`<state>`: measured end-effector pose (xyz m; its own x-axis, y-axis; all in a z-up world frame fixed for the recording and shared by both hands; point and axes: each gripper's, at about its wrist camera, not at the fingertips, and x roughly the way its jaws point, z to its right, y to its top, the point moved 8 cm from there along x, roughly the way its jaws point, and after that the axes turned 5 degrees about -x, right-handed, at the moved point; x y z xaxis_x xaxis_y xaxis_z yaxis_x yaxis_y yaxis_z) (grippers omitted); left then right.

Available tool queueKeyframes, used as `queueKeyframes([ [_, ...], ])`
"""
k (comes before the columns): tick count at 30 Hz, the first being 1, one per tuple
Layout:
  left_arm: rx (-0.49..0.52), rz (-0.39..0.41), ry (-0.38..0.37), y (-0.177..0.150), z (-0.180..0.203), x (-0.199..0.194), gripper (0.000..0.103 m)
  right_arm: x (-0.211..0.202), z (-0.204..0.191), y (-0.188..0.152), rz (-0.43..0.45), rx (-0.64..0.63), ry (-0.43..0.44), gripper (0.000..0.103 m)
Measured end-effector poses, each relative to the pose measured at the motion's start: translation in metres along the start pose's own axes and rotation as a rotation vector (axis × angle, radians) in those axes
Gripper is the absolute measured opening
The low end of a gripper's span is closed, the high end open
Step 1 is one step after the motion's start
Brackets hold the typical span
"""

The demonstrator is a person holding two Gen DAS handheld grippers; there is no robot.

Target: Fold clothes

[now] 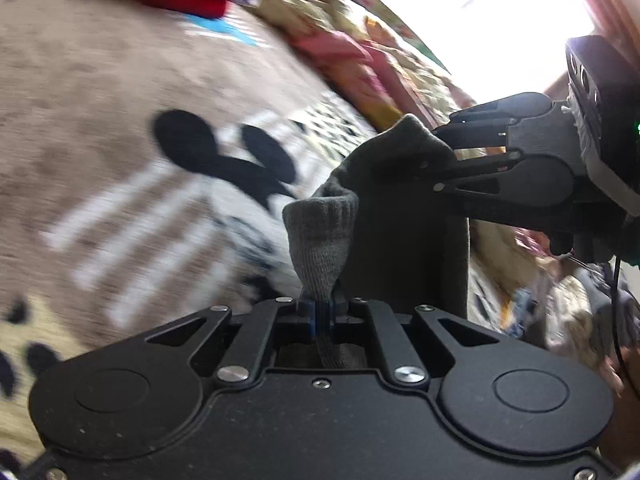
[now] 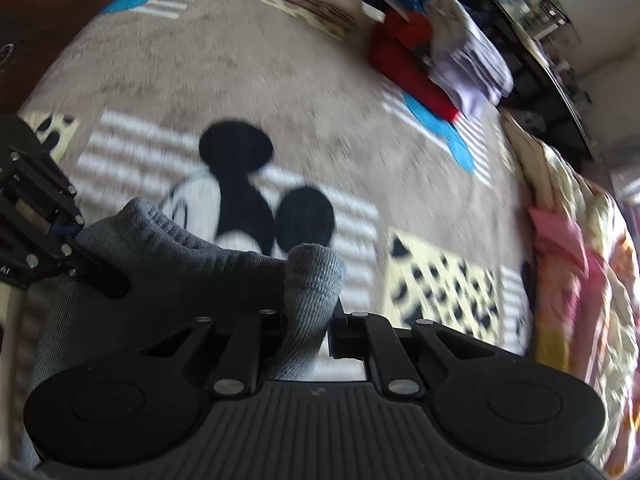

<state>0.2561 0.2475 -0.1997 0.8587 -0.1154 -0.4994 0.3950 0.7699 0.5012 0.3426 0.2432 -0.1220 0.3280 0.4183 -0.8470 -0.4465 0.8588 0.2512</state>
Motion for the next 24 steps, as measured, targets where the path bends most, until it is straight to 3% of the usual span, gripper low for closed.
queueKeyframes([
  [2, -0.021, 0.0, 0.034, 0.001, -0.011, -0.002, 0.004, 0.012, -0.002, 0.014, 0.015, -0.004, 0.01, 0.014],
  [6, -0.055, -0.009, 0.08, 0.002, -0.025, 0.003, 0.005, 0.03, -0.001, 0.028, 0.025, 0.056, 0.001, 0.044],
  [7, -0.051, -0.005, 0.088, 0.002, -0.025, 0.003, 0.005, 0.03, 0.002, 0.028, 0.033, 0.081, -0.003, 0.046],
  [12, -0.042, 0.064, 0.147, 0.013, -0.029, 0.0, 0.025, -0.003, 0.015, 0.01, 0.1, 0.185, -0.036, 0.067],
  [18, 0.041, 0.194, 0.277, 0.021, -0.02, -0.016, 0.047, -0.073, 0.016, -0.043, 0.134, 0.296, -0.114, 0.07],
  [21, 0.063, 0.301, 0.355, 0.032, -0.018, -0.032, 0.05, -0.112, 0.007, -0.08, 0.137, 0.369, -0.157, 0.07],
  [24, 0.073, 0.378, 0.344, 0.043, -0.013, -0.045, 0.052, -0.15, -0.018, -0.119, 0.131, 0.421, -0.207, 0.07],
])
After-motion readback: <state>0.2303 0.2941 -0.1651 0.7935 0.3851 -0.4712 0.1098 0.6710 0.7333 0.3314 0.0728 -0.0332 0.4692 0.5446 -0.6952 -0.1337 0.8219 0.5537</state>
